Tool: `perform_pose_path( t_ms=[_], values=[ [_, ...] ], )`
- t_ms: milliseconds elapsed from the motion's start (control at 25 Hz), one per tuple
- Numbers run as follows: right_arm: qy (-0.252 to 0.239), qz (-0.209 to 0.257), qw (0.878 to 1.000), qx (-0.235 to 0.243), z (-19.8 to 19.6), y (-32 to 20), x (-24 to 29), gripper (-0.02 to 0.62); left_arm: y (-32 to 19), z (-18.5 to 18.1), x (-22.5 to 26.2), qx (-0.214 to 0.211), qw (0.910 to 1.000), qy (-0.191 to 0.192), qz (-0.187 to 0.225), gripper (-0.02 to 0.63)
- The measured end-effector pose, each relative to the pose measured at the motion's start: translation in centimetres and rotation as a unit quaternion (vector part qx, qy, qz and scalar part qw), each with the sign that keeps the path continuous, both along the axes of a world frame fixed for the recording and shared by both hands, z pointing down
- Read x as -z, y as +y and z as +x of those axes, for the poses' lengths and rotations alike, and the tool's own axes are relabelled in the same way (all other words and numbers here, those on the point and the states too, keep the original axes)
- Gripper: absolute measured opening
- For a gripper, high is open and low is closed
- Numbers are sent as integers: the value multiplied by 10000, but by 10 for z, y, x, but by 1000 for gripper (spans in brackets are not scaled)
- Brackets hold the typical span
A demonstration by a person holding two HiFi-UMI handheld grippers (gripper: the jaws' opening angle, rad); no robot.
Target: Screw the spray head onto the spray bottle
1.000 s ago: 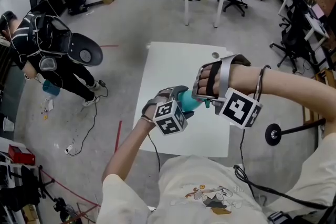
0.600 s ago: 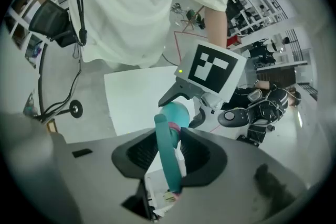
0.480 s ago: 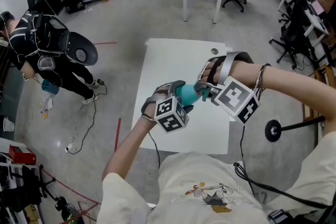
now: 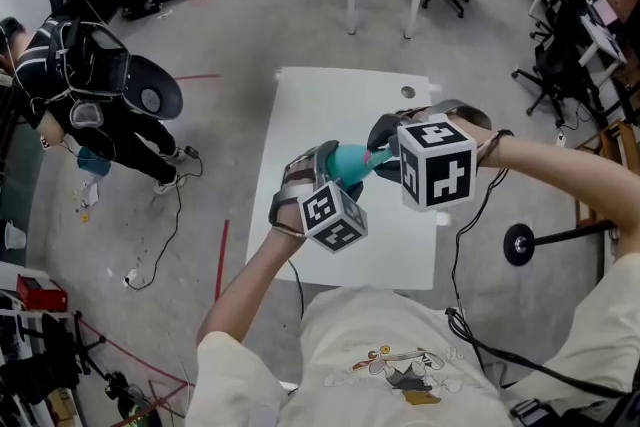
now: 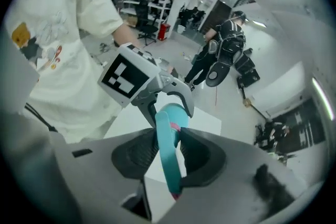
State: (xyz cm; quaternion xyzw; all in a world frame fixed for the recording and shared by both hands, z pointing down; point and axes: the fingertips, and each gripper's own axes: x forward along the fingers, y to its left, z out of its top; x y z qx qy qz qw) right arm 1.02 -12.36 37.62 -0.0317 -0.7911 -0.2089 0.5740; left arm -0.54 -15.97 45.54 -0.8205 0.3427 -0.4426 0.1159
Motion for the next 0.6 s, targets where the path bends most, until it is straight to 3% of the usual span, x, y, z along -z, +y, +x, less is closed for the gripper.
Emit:
perform_pose_path(
  t_ms=[160,360,480,600],
  values=[
    [-250,-575,9948,-797,-2,-2,1,127,-2,-7,4,238,9992,-176,261,396],
    [-655,-1199,9765,-1668,-8,-6,5,127,-5,-16,8,419,9975,-336,459,396],
    [-781,-1533,9604,-2194,-5,-9,5,127,-6,-17,10,475,9964,-407,576,396],
    [-986,-1998,9331,-2822,-5,-12,7,127,-8,-22,12,586,9937,-590,753,396]
  ],
)
